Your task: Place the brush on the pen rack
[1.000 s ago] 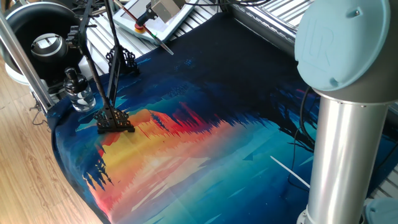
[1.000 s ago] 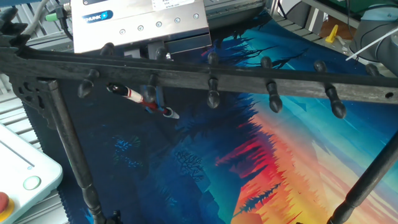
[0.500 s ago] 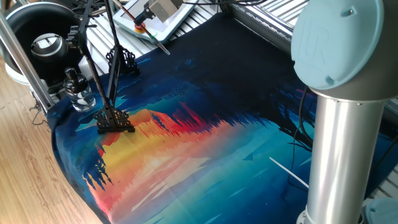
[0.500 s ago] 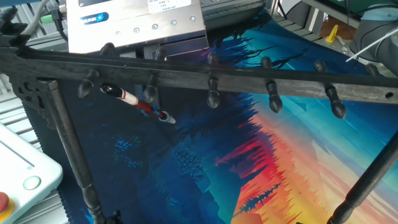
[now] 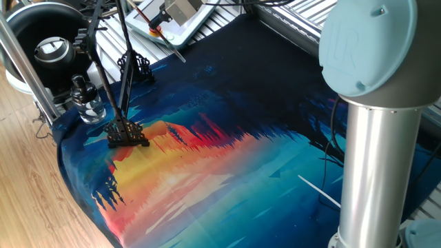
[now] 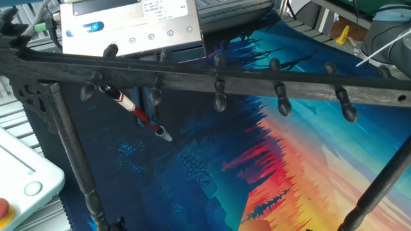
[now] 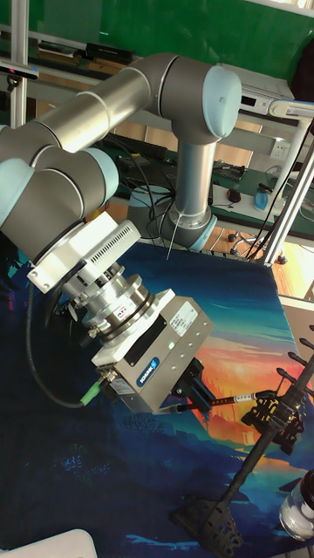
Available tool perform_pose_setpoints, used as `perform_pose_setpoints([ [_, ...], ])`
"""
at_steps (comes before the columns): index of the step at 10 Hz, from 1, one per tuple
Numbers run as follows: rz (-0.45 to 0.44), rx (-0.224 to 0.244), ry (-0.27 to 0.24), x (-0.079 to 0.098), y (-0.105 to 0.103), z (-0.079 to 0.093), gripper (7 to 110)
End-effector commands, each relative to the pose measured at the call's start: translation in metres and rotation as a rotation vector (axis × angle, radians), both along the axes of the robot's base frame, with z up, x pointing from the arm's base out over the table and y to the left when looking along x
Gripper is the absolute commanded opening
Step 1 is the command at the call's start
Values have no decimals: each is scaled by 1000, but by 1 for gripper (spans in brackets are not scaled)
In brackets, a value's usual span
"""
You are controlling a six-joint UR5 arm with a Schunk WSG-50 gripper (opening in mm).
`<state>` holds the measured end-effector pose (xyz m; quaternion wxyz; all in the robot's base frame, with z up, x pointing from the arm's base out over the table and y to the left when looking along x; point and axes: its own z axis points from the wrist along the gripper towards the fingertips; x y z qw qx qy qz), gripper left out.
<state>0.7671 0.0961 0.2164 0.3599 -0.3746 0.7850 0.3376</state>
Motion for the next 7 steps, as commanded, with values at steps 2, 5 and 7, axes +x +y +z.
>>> perform_pose_setpoints([
  [2, -6, -4, 6, 2, -4, -2, 7],
  [5, -9, -3, 8, 4, 1, -5, 7],
  [7, -13, -2, 11, 4, 6, -5, 7],
])
